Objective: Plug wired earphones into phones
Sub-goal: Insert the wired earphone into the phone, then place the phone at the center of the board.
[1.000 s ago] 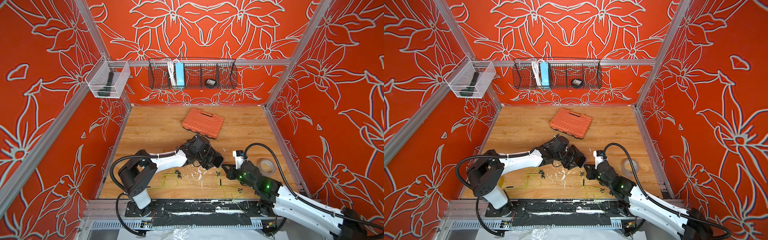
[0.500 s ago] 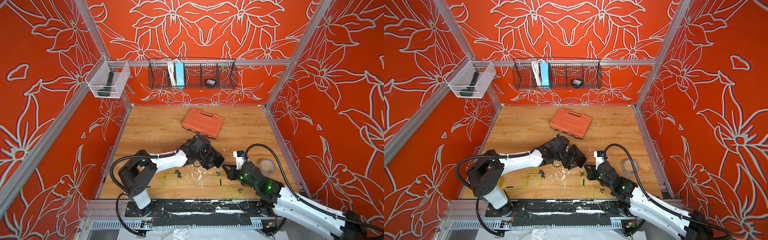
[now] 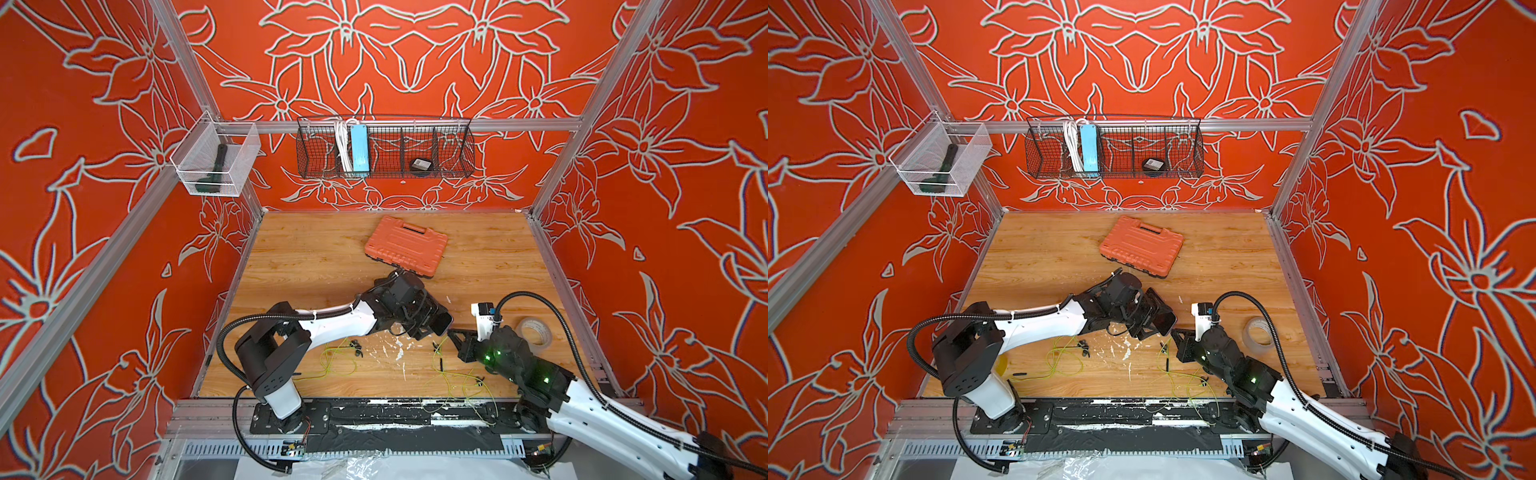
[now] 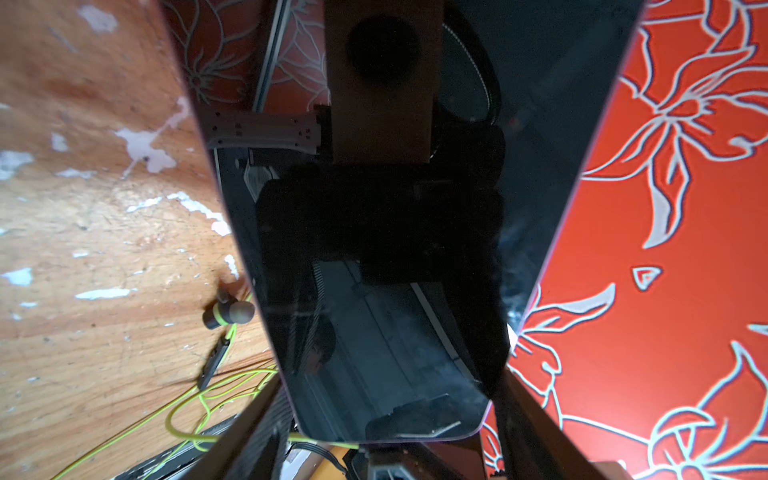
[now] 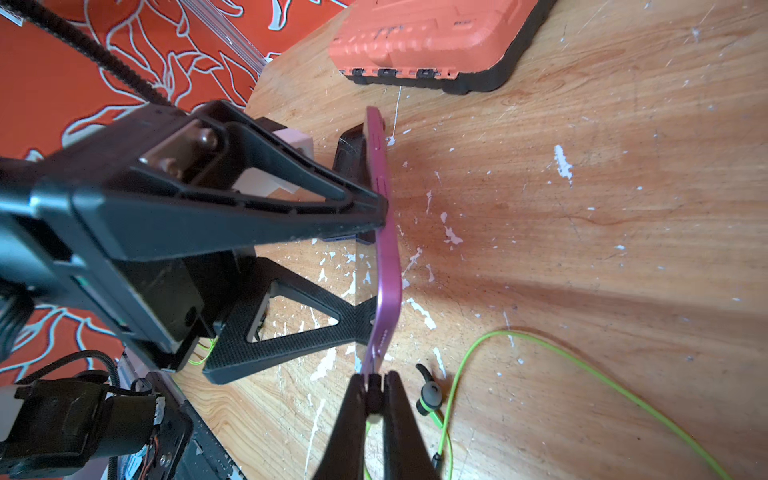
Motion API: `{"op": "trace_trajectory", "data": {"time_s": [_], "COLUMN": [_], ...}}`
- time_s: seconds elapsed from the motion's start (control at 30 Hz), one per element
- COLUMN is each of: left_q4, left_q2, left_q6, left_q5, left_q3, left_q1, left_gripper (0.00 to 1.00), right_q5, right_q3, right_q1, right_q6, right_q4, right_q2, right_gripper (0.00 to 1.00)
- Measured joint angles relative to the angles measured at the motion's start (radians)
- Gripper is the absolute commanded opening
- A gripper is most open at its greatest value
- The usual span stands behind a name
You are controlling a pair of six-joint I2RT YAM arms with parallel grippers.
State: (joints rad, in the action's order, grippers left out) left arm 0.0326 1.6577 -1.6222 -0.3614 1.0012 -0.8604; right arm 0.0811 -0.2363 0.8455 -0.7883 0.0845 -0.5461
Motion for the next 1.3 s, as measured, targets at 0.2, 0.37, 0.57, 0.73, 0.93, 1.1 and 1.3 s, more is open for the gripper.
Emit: {"op": "trace_trajectory", "data": {"time_s": [0.2, 0.37, 0.57, 0.73, 0.93, 1.1, 1.3], "left_q4": [-0.053, -0.047, -0.039, -0.021, 0.026, 0.033, 0.011], "left_q2": [0.000, -0.002, -0.002, -0.002, -0.003, -0.013, -0.013], "left_q6": [0.010, 0.006, -0.006, -0.019, -0.027, -0.027, -0.019], "left_q5": [0.045, 0.075, 0.095, 0.096, 0.071, 0.016, 0.010], "left_q3": [0.030, 0.032, 0.026, 0.016, -0.003, -0.023, -0.023], "left_q1": [-0.015, -0.029, -0.044, -0.044, -0.042, -0.029, -0.010], "left_gripper": [0.51, 0.51, 0.50, 0.50, 0.50, 0.50, 0.50], "right_q5": [0.025, 0.037, 0.038, 0.035, 0.042, 0.058, 0.068], "right_q3": [-0.007, -0.019, -0.019, -0.019, -0.019, -0.019, -0.019], "right_q1": [0.001, 0.001, 0.000, 0.000, 0.000, 0.000, 0.000], "right_q6": [0.010, 0.005, -0.008, -0.007, -0.010, -0.020, -0.012], "right_q4": [0.003, 0.016, 0.003, 0.005, 0.049, 0.062, 0.082], "right_q2": [-0.020, -0.025, -0.046, -0.034, 0.029, 0.069, 0.105], "right_gripper": [0.00, 0.00, 0.00, 0.00, 0.13, 0.43, 0.65]}}
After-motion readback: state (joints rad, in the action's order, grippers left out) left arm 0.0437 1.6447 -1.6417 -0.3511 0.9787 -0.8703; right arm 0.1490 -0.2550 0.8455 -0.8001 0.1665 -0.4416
